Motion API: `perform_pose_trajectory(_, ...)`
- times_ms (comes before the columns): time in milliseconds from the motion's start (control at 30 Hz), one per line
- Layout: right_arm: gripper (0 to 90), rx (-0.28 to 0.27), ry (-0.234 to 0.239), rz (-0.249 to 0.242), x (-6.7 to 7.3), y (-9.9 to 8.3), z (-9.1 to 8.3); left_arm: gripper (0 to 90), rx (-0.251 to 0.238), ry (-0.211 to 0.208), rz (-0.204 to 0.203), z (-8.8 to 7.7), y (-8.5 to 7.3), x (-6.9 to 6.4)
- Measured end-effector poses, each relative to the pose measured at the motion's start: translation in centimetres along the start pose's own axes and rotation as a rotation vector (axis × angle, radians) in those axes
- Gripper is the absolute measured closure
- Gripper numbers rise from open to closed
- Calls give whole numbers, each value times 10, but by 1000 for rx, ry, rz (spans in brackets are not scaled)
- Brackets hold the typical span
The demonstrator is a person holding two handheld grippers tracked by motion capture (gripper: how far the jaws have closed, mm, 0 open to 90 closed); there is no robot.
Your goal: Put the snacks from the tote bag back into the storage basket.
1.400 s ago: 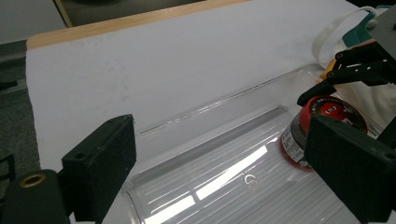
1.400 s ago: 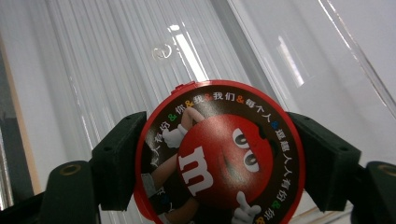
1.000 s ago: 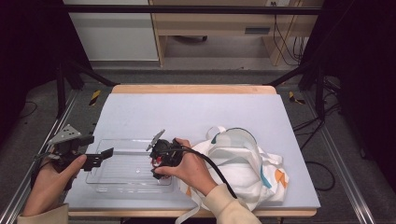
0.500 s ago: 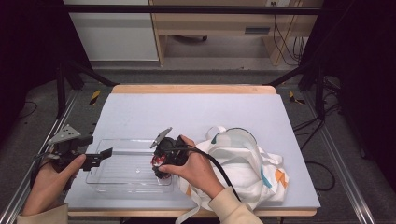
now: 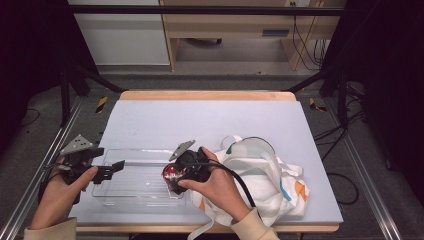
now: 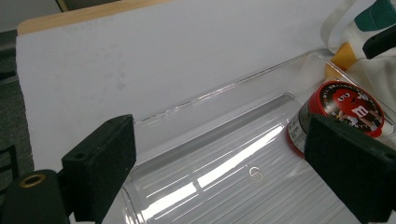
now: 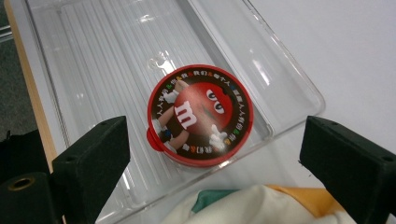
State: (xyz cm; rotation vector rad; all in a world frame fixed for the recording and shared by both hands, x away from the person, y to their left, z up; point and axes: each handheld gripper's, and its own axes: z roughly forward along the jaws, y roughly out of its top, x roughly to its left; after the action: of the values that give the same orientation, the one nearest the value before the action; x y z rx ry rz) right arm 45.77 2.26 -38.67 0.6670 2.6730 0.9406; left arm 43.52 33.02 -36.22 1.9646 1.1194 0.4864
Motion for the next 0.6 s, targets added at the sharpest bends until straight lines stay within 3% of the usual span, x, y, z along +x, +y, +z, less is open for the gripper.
perform_pose_trajectory(167, 87, -24, -8, 23, -2, -5, -8, 93, 4, 0, 0, 2, 0, -1)
perform_pose_trajectory(400, 84, -28, -14, 19, 0, -9, -19, 93, 8, -8, 11, 4, 1, -4)
perform_pose_trajectory(500, 84, -26, -30, 35, 1, -14, -24, 93, 14, -11, 21, 6, 2, -8)
perform_pose_trajectory(600, 86, -59, -38, 59, -1, -15, -35, 93, 26, -20, 31, 11, 2, -12)
